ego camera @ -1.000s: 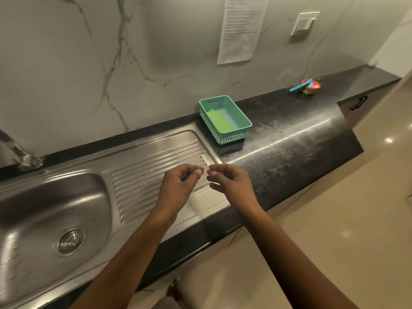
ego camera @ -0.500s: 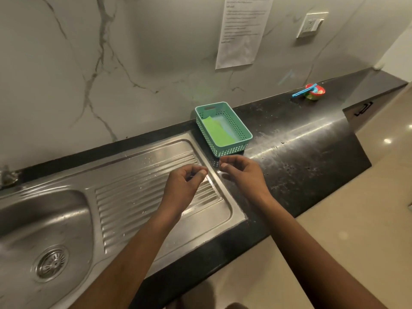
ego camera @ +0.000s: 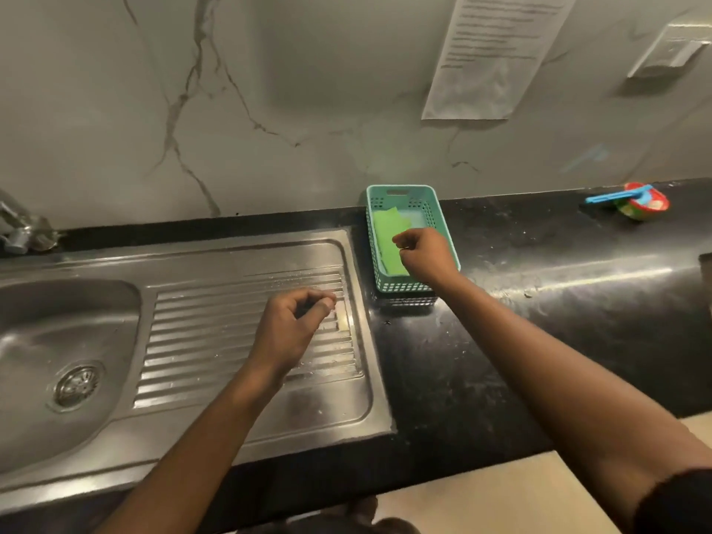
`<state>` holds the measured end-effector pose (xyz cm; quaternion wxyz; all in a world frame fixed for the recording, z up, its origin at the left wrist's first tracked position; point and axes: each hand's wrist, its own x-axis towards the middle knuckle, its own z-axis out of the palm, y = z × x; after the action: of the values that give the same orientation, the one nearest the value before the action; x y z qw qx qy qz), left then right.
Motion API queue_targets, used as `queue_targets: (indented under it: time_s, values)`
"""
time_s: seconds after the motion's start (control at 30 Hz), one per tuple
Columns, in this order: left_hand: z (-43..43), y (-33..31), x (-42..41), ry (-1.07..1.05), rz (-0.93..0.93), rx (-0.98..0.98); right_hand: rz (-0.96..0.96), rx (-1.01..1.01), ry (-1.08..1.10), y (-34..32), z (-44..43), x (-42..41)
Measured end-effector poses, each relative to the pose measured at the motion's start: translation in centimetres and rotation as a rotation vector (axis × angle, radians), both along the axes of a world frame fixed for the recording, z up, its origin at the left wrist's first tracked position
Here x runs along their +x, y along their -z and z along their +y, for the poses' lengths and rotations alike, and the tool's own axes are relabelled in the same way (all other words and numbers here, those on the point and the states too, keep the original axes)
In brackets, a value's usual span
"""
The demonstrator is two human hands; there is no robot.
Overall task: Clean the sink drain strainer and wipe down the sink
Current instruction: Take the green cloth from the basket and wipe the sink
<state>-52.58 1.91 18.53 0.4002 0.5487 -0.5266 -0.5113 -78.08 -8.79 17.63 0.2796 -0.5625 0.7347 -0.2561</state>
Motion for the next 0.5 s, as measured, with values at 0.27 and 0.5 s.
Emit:
queue_targets:
  time_s: [0.27,0.5]
  values:
    - [1.2,2.1,-0.4,-0.185,-0.02,0.053,0.349,0.247,-0.279,4.5,-6.6,-1.9]
    - [1.7,2.9,0.0,-0.269,-0.026,0.08,0.596,0.266,-0.313,6.6,-8.1,-1.5]
